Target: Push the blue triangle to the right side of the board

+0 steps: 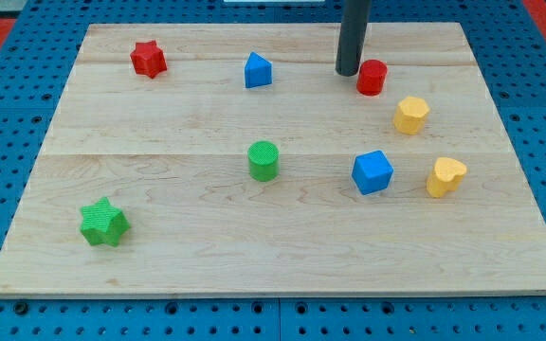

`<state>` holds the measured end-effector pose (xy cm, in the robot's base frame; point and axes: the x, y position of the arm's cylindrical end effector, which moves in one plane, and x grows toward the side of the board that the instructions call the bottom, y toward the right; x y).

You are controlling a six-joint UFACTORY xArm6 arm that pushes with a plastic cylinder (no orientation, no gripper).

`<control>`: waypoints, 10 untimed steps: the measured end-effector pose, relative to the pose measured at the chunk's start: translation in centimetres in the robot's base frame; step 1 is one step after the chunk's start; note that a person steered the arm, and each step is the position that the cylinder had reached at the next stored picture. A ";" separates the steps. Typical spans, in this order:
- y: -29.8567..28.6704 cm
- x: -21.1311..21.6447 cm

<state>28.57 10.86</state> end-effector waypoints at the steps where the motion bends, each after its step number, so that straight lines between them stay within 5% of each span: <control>1: 6.1 0.0; 3: 4.2 -1.1; 4: 3.4 -5.0; 6: -9.3 6.6; 7: -18.4 4.9; 8: -16.6 -0.1; 9: -7.4 -0.4; 10: -5.5 -0.4</control>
<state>28.15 5.36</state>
